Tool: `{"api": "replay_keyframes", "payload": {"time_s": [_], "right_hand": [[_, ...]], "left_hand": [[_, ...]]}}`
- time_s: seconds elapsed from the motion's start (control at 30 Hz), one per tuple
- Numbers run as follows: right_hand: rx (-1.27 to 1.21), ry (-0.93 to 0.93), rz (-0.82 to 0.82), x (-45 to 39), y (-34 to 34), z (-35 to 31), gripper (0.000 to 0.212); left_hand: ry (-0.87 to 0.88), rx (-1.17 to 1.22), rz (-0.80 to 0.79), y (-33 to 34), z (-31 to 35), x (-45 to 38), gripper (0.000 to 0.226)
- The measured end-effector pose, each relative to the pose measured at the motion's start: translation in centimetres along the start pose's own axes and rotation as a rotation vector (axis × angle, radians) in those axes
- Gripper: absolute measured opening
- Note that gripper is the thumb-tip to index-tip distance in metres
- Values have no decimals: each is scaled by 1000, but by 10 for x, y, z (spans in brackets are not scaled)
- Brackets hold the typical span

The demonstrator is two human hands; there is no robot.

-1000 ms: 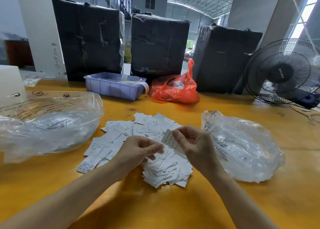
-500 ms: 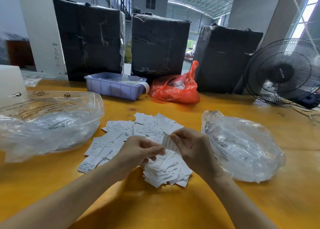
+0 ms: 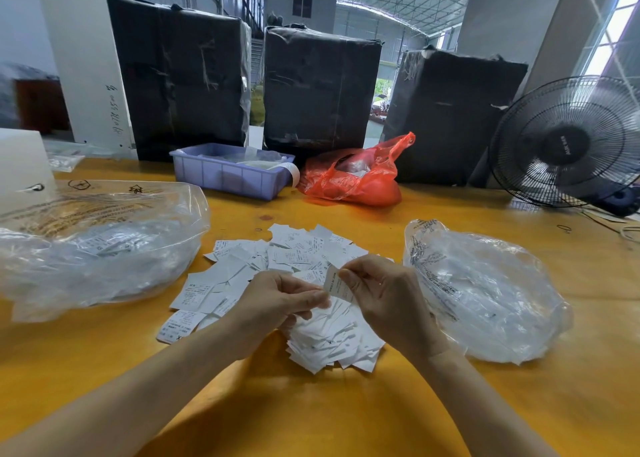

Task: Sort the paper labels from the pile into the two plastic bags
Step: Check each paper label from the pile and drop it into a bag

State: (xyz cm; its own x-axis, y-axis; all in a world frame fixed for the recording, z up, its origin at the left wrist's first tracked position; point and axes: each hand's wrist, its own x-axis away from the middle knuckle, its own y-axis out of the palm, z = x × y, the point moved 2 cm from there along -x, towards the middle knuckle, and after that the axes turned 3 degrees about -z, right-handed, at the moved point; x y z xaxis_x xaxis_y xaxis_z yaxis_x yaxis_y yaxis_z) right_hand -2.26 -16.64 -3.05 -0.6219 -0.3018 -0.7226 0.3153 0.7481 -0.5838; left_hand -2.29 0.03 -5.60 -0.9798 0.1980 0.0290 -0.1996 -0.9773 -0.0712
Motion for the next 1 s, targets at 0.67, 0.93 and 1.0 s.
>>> {"api": "replay_keyframes", "payload": {"time_s": [0.67, 0.93, 1.0], "right_hand": [[-429, 383, -260, 2, 8, 9, 10], [-544, 474, -151, 1, 2, 12, 14], [-471, 438, -136, 1, 2, 11, 8]], "left_hand": [[69, -38, -46, 1, -2, -1, 41], [48, 131, 132, -2, -1, -4, 32], [37, 117, 119, 1, -1, -3, 36]]}}
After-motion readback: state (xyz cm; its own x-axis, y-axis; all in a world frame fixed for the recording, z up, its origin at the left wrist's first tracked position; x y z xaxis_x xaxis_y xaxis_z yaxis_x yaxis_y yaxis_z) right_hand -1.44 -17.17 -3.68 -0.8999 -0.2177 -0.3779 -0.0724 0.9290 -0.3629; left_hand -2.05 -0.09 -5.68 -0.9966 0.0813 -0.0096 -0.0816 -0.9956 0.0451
